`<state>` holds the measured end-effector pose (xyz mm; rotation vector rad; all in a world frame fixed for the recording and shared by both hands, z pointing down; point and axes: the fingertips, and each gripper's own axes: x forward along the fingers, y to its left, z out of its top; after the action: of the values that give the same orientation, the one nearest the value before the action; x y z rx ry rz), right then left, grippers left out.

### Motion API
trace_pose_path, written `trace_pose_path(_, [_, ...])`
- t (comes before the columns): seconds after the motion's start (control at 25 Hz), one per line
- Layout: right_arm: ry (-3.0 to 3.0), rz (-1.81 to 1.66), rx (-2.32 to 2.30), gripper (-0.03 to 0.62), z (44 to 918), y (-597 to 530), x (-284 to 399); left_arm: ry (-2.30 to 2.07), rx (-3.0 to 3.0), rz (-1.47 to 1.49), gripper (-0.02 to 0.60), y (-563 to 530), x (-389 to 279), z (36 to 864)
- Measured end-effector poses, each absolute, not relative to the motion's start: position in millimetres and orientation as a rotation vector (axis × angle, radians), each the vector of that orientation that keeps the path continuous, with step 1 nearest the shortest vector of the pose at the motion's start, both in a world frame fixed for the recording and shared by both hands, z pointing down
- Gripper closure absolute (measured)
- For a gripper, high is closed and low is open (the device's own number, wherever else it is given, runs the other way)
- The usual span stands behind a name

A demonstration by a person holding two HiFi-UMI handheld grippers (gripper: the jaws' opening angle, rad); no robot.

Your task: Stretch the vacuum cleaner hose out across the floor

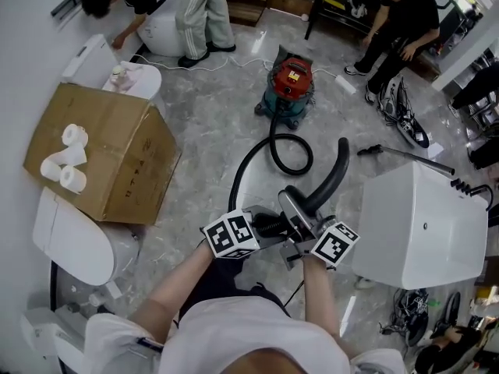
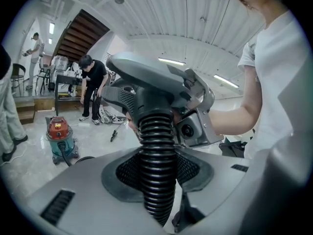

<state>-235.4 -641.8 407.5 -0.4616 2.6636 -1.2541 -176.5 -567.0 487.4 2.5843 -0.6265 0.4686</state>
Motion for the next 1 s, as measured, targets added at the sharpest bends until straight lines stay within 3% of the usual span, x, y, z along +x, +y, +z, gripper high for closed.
trace_pose_path(1.0, [2.675, -1.187, -0.384, 0.41, 386.5, -400.8, -54.0, -0.706, 2.609, 0.499, 0.416, -332.2, 4.9, 473.1])
